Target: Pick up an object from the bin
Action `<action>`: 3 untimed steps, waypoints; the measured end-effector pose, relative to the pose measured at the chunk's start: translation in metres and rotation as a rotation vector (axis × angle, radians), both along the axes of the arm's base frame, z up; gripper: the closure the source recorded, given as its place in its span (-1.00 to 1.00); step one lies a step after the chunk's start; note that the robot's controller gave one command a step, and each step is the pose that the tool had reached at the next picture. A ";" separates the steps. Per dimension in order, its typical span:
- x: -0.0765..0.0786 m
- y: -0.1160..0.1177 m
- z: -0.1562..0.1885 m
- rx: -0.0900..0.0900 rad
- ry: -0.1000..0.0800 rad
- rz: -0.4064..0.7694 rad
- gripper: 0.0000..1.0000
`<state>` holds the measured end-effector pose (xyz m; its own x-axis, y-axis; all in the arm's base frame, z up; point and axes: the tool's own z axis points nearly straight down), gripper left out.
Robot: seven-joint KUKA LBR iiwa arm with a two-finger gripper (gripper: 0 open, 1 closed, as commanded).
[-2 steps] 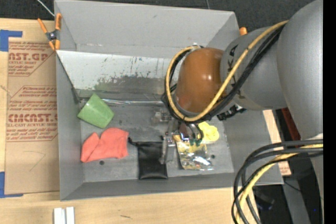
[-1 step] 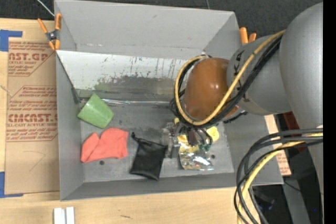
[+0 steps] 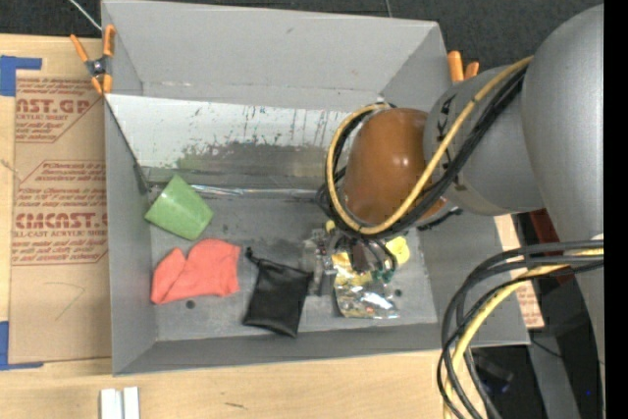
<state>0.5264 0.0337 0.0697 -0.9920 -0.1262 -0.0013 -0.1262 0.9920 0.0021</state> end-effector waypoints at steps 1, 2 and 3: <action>0.008 -0.005 0.048 0.000 -0.005 -0.021 1.00; 0.009 0.001 0.055 0.001 -0.002 -0.012 1.00; 0.021 0.001 0.149 0.001 -0.002 -0.054 1.00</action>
Offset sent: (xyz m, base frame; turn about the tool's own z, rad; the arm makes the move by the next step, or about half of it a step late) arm 0.0090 0.0005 0.0550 0.0119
